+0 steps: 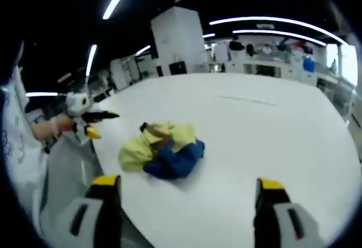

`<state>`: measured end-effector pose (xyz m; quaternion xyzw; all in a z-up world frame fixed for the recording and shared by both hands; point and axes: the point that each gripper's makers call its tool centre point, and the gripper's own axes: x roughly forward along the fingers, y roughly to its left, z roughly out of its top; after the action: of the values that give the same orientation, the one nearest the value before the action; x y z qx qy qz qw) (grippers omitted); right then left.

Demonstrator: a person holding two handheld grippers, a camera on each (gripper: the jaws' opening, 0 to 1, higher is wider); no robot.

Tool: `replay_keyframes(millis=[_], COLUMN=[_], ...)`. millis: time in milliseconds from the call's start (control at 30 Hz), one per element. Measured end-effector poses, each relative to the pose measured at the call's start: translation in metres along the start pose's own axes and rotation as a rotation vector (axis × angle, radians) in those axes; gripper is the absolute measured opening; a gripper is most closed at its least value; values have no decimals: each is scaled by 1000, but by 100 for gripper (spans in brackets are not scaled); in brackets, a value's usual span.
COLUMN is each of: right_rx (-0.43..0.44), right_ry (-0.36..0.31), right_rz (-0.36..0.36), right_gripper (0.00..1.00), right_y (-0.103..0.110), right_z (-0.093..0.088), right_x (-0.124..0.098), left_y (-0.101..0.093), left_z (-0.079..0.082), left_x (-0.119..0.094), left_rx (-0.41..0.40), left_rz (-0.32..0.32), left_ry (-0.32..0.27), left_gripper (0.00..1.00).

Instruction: Fold the garment on the visible template until the final outline fits inside the template.

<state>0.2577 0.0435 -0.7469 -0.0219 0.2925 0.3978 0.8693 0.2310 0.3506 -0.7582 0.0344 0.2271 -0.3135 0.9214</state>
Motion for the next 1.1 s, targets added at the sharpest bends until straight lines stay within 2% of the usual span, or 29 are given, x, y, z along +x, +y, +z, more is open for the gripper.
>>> replay_keyframes(millis=[100,333,467,800,1100], right_rx=[-2,-2,1,2,2], right_ry=[-1,-5,-11,-6,-3], right_rz=[-6,-17,-18,-18,-33], right_gripper=[91,90,90,88,86], right_y=[-2,-2,-3,-4,-7], right_z=[0,-1,0,-1,-2], right_x=[0,2,3,5,4], left_y=[4,9,8,-1,6], left_z=[-2,-4,-8,-1,6], left_x=[0,0,1,7,15], left_rx=[8,4,6,21,23], left_rz=[-3,2,9,5,5], left_ry=[1,-5,18,39,36], left_gripper=[85,83,81,74,66])
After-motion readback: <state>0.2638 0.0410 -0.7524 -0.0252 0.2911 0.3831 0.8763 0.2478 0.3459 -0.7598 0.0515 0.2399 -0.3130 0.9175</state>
